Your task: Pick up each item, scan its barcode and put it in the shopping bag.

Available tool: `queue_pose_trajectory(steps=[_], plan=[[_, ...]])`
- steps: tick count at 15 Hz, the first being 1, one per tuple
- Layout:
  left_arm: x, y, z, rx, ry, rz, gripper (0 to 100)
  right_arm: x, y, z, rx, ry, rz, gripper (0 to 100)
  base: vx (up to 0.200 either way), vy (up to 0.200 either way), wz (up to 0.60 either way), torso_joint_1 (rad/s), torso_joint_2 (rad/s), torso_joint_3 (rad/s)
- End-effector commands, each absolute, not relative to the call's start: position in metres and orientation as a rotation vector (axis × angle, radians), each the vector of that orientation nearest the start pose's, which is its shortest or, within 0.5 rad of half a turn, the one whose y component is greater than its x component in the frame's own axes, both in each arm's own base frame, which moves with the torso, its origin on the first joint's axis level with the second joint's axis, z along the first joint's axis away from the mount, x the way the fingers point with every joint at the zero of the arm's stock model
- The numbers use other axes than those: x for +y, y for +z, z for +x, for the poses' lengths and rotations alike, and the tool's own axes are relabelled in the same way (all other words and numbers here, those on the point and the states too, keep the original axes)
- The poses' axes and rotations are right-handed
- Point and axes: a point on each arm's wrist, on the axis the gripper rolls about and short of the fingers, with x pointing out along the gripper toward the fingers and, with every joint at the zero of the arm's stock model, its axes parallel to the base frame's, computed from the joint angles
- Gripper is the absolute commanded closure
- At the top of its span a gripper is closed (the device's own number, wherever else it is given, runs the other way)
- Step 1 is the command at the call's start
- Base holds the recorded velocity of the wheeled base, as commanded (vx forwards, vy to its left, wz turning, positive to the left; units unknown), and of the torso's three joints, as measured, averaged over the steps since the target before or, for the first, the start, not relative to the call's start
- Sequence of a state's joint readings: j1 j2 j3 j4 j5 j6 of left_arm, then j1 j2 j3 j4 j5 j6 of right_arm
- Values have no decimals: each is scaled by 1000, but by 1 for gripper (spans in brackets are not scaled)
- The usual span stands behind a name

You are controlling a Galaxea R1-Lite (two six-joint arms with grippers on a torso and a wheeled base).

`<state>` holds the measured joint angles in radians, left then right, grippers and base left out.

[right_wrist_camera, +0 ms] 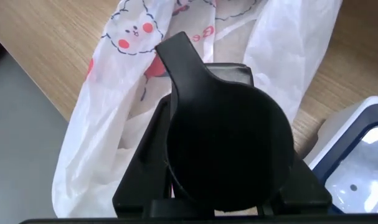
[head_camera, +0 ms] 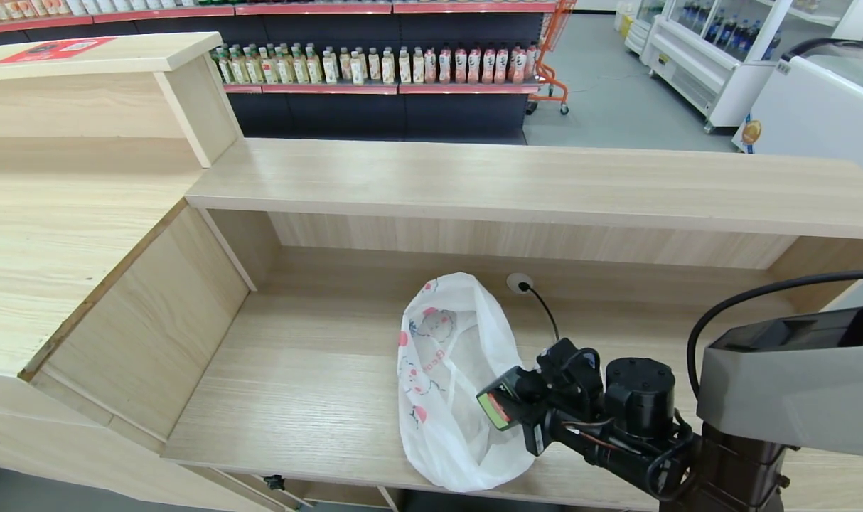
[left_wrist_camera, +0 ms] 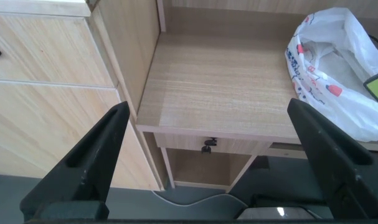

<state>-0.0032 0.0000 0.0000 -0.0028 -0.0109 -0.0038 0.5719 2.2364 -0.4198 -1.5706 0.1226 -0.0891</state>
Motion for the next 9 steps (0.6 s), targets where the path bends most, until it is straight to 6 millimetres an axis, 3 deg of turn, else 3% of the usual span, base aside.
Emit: queue_pose_trajectory(steps=[1,4,8,9], plan=[[0,76,-23,-2,-14,-5,0,173,16,263,239,705,-146,100,0,0,0,0,0,0],[0,76,-23,-2,-14,-5,0,170,1,261,295,703,-161,100,0,0,0,0,0,0],[0,76,-23,-3,-14,-5,0,171,-3,262,303,704,-162,100,0,0,0,0,0,0],[0,76,-23,-2,-14,-5,0,171,-4,263,307,704,-163,0,0,0,0,0,0,0]])
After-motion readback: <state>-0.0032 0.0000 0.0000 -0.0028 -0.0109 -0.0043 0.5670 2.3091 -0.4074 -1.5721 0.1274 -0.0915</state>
